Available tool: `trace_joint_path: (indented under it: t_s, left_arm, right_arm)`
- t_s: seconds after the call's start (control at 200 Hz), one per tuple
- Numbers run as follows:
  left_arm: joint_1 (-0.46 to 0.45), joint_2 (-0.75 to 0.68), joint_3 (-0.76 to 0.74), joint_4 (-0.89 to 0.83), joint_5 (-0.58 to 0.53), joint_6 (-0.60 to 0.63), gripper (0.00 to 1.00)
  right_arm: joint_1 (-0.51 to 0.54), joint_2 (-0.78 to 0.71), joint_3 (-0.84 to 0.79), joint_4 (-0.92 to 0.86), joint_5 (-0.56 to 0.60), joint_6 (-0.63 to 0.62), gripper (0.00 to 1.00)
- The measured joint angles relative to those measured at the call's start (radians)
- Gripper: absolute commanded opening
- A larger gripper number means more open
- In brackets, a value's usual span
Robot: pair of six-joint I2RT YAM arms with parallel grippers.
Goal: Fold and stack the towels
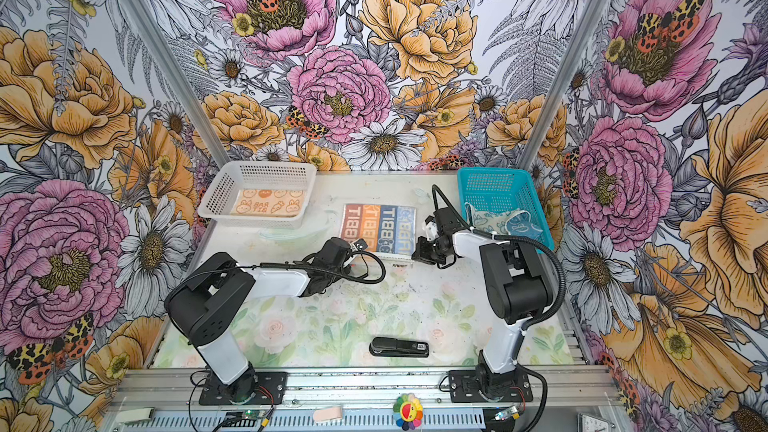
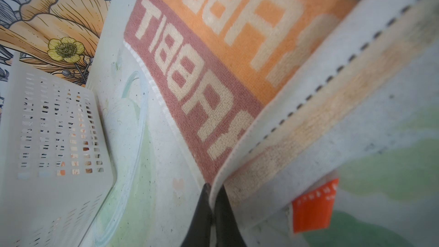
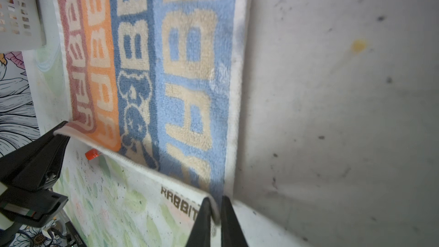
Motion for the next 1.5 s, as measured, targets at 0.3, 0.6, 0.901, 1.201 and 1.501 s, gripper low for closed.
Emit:
trace_joint_path:
  t_s: [0.3, 0.6, 0.901, 1.201, 1.501]
  left_arm:
    - [-0.007, -0.039, 0.002, -0.005, -0.055, -0.055, 0.81]
    - [-0.013, -0.237, 0.077, -0.037, -0.069, -0.153, 0.99]
    - [0.023, -0.357, 0.154, -0.12, -0.026, -0.41, 0.99]
    - [0.209, -0.275, 0.352, -0.25, 0.214, -0.8, 0.99]
    - [0.218, 0.085, 0.651, -0.368, 0.395, -1.012, 0.99]
  right_arm:
    - [0.013, -0.032, -0.007, -0.003, 0.003, 0.01, 0.47]
    - [0.019, -0.245, -0.017, -0.011, -0.002, 0.057, 0.99]
    - [0.019, -0.312, -0.011, -0.015, 0.012, 0.103, 0.99]
    - [0.019, -0.198, 0.117, -0.021, 0.038, 0.103, 0.99]
    - [0.017, 0.107, 0.38, -0.01, 0.025, 0.107, 0.99]
